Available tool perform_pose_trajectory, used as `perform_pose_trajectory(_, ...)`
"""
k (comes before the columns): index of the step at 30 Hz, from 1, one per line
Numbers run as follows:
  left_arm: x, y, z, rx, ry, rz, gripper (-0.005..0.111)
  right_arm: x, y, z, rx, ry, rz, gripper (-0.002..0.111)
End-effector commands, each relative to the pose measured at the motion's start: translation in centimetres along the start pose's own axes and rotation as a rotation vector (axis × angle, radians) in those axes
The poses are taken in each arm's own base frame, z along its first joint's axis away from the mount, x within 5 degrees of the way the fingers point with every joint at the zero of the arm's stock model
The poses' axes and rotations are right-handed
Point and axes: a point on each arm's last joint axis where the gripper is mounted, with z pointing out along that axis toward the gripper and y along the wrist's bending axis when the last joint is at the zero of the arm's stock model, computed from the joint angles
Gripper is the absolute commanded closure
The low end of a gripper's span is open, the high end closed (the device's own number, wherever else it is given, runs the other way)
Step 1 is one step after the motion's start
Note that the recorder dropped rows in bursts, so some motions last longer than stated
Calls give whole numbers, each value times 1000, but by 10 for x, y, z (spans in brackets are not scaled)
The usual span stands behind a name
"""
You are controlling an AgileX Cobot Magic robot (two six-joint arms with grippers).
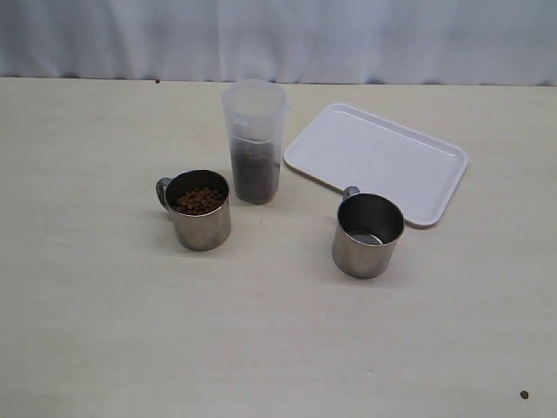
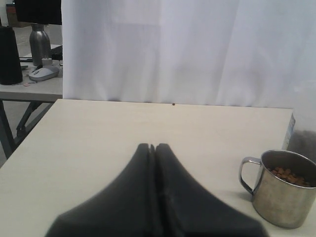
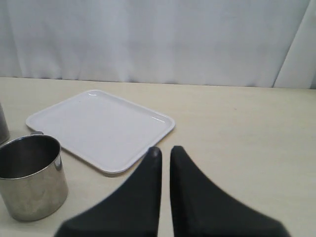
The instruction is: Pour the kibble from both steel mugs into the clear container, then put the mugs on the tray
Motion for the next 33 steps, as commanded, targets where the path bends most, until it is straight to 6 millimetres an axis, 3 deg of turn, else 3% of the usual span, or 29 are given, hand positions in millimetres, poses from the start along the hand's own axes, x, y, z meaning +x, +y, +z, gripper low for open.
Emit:
perform_pose_trajectory(1,0,0,0,-1,-11,1,107,2,0,0,-4,3,-8,103)
perform_pose_trajectory(17,-1,0,0,-1,-22,5,107,2,0,0,-4,3,-6,103)
perform_pose_trajectory(21,0,5,0,-54,5,442,107,2,0,0,-4,3,-6,103)
perform_pose_trajectory(26,-1,7,0,-76,3,576,107,2,0,0,-4,3,-6,103)
perform_pose_trajectory(30,-8,5,-1,-93,-68,803,107,2,0,0,-4,3,-6,103)
perform_pose_trajectory(32,-12,2,-1,-78,-126,734,107,2,0,0,-4,3,-6,103)
perform_pose_trajectory(33,-15,1,-1,-56,-167,565,107,2,0,0,-4,3,-6,103)
